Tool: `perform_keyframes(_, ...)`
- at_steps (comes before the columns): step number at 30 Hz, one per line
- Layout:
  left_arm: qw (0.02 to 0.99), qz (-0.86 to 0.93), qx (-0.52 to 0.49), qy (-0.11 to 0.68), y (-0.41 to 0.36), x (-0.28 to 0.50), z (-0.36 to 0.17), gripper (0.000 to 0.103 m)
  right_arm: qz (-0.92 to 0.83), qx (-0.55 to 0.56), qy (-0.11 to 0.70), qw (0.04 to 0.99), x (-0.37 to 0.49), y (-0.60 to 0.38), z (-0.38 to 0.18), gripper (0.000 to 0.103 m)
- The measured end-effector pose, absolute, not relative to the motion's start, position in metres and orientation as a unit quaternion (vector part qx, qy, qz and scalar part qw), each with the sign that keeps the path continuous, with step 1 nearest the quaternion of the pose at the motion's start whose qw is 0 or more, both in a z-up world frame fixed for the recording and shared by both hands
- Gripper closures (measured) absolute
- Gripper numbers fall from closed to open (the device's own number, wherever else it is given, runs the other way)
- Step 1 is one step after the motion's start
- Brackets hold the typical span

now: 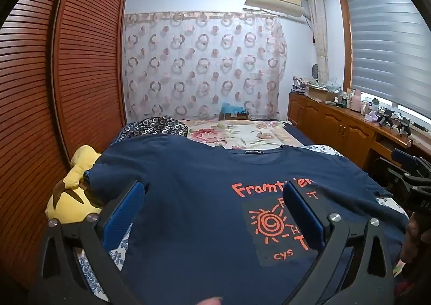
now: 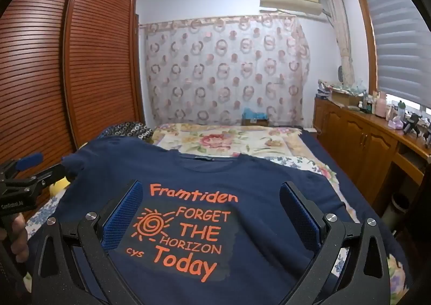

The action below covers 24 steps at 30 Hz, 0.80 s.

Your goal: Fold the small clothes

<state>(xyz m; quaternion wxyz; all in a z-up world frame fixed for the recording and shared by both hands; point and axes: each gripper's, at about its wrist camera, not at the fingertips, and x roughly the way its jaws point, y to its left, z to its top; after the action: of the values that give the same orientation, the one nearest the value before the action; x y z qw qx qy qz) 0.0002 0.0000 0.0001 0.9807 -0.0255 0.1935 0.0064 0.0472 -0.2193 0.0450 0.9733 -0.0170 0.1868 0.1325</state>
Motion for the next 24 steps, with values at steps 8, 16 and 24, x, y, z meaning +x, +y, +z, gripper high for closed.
perform_keyframes(8, 0.983, 0.013, -0.019, 0.183, -0.003, -0.003, 0.006, 0.000, 0.134, -0.012, 0.182, 0.974, 0.047, -0.221, 0.045, 0.000)
perform_keyframes(16, 0.982, 0.014, -0.016, 0.186, -0.008, -0.002, 0.012, 0.000, 0.134, -0.009, 0.183, 0.974, 0.048, -0.221, 0.044, 0.000)
perform_keyframes(24, 0.983, 0.014, -0.015, 0.183, -0.007, -0.003, 0.010, 0.000, 0.134, -0.007, 0.184, 0.974, 0.048, -0.222, 0.043, 0.000)
